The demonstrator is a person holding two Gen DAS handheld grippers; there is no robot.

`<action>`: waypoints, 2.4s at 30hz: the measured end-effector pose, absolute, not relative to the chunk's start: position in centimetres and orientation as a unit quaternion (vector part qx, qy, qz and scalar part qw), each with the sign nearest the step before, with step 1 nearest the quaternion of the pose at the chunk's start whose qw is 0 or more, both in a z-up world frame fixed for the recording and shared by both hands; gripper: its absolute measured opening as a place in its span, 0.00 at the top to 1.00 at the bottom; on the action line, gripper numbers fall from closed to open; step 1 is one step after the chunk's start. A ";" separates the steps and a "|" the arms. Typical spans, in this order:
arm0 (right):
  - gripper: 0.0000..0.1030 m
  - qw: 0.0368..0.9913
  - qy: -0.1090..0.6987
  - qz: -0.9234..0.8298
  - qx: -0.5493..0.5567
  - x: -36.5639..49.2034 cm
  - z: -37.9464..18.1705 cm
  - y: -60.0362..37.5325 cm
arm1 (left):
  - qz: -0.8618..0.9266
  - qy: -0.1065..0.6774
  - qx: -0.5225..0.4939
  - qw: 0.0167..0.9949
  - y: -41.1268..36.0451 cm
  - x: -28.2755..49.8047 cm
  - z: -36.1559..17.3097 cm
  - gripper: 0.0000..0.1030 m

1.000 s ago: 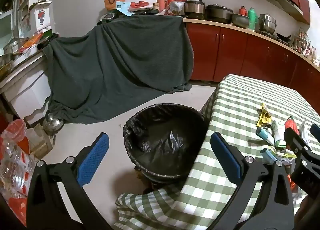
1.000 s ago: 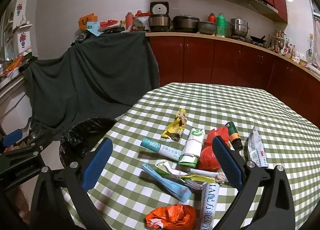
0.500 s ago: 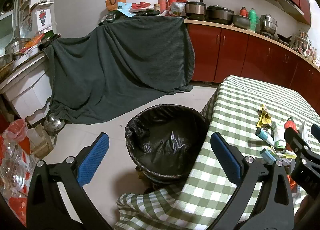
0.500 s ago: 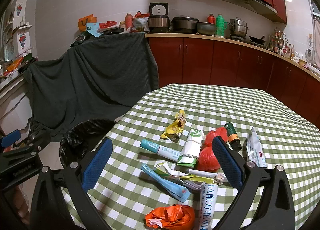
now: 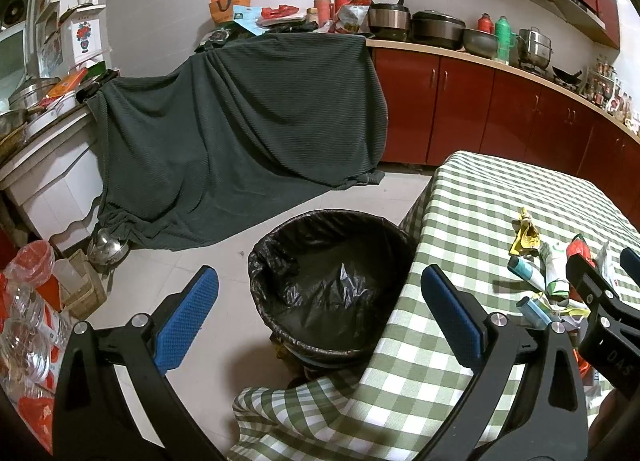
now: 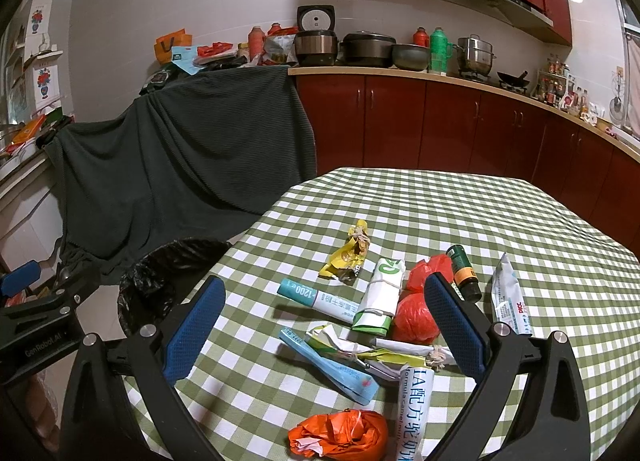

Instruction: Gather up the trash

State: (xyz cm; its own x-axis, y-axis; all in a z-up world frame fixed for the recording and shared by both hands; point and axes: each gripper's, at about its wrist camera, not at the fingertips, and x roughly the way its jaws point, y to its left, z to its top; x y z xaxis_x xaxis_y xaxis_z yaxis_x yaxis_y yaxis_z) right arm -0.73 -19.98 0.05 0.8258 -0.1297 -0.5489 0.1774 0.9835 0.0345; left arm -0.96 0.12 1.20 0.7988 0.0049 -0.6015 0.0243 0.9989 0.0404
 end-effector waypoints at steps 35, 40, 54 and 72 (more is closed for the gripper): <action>0.06 0.954 0.284 -0.081 0.043 -0.8 0.0 -20.1 | -0.004 0.317 0.024 0.948 -0.1 -1.0 1.1 0.04; 0.06 0.955 0.283 -0.081 0.044 -0.8 0.0 -20.0 | -0.005 0.317 0.024 0.948 -0.1 -1.0 1.1 0.04; 0.06 0.955 0.283 -0.081 0.044 -0.8 0.0 -20.1 | -0.004 0.318 0.024 0.948 -0.1 -0.9 1.1 0.04; 0.06 0.948 0.288 -0.129 0.049 -2.8 -0.2 -23.8 | -0.038 0.339 0.035 0.939 -2.3 -2.1 -0.2 0.04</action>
State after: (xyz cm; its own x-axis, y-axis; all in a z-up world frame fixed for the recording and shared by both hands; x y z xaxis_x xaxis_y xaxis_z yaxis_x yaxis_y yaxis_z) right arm -2.85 -23.77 -0.19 0.8013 -0.2157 -0.5580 0.2716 0.9622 0.0181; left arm -2.15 -2.28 -0.23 0.7671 -0.0485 -0.6396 0.0961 0.9946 0.0399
